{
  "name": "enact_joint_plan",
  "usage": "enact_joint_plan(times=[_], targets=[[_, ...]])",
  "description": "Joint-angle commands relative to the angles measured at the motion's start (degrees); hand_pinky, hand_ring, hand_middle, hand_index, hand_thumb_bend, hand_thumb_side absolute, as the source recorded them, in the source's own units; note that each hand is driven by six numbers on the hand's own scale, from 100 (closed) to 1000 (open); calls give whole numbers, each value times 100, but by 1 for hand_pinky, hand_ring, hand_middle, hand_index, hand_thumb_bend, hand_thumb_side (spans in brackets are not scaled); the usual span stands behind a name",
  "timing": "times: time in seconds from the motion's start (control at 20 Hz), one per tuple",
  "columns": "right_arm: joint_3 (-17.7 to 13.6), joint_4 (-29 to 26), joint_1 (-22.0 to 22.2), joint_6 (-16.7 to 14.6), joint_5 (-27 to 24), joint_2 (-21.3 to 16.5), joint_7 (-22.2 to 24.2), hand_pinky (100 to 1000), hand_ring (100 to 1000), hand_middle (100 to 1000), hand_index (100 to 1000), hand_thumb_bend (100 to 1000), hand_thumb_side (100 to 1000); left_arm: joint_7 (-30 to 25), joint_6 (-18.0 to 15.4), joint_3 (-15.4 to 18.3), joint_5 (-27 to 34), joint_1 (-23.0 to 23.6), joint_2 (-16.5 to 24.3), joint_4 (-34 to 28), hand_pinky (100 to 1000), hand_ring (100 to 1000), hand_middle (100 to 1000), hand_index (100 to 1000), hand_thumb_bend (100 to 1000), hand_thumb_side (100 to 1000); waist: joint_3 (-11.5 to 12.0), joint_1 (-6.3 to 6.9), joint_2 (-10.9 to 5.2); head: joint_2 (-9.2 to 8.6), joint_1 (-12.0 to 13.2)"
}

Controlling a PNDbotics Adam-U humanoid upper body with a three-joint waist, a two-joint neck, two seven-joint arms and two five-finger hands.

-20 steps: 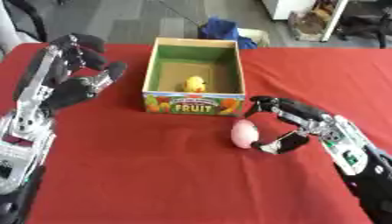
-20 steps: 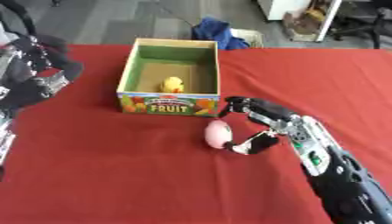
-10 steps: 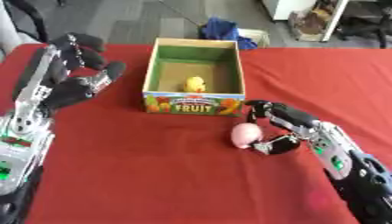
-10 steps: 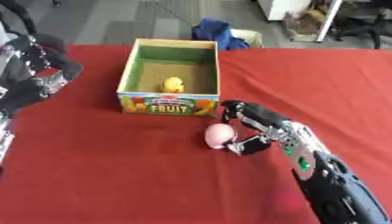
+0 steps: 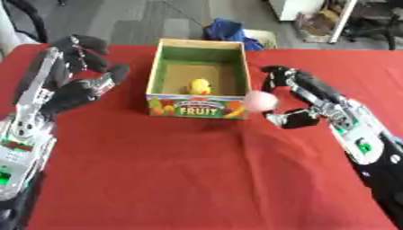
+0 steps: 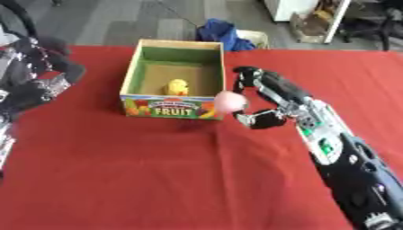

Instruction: Pick up objects on the table and place them in the box.

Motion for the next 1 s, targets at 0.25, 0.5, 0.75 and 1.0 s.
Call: enact_joint_plan(times=[0.25,0.5,0.75,1.0], targets=[[-339,378,-459,258,-120,-301,-25,778,941,579,463,104,100,-87,-19,-18,59,-189,-37,-178,617,584,578,679,649,326,290,15,-11,-137,-144],[-596,928,-633,332,94,-214,-242,778,945,571,466,100,100,-221,-48,-131,120,-362,-140,-197,618,585,579,680,648,323,605,0,40,-245,-370],[-874,1429,-910,441,381,-92,-573,779,945,569,474,100,100,-331,-74,-205,160,-487,-197,-219,618,584,578,677,653,322,887,-31,111,-386,-602],[-1095,1877,-1151,544,640,56,-865,784,954,580,518,100,100,-373,-79,-234,172,-555,-224,-242,618,579,573,677,654,322,1090,-61,170,-496,-741]])
